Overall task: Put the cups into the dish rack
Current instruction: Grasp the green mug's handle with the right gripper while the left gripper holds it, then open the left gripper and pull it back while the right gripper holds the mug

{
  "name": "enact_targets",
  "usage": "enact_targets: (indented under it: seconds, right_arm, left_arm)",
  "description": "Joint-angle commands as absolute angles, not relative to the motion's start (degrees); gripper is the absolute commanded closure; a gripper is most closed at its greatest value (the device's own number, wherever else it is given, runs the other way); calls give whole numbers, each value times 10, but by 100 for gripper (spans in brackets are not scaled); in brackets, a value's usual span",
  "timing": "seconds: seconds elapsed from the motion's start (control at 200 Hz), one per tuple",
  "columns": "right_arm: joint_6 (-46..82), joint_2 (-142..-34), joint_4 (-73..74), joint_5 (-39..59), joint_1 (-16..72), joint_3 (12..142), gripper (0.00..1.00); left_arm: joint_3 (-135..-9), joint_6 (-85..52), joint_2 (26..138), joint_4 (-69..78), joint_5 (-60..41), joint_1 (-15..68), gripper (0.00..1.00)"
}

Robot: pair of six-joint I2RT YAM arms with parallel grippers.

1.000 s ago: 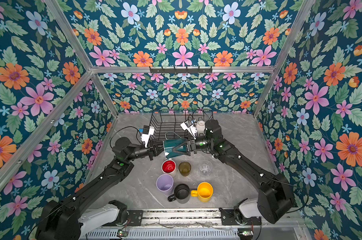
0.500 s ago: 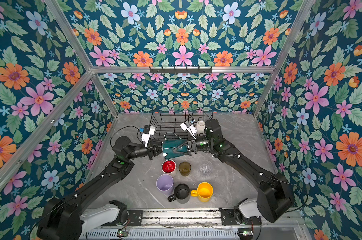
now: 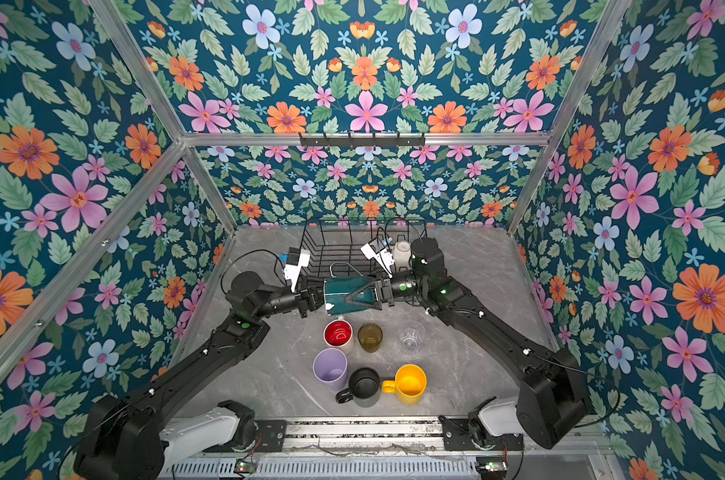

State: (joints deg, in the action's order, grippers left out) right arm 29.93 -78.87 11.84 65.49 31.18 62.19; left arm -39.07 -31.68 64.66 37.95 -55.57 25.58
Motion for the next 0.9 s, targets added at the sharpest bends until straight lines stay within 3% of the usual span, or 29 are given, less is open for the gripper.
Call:
enact_targets:
  seconds: [0.0,0.115,0.465,0.665,0.895]
  right_arm:
    - [299,-778,125,619,307,628,100]
    - [298,-766,120,613,298,629,100]
    - [281,-713,64,585,257,621,100]
    - [189,-676,-106,490,244,666,100]
    - [112,-699,-263,310,244,745,100]
  left_arm:
    - [-396,-318,642,393,-552,257,63]
    - [-398,-298,633,363,-543,256,40]
    - [-405,-210,594,213,-436,252,6]
    - [-417,-175,560,101,-259,244,0]
    - [-428,-237,522,8,39,242,0]
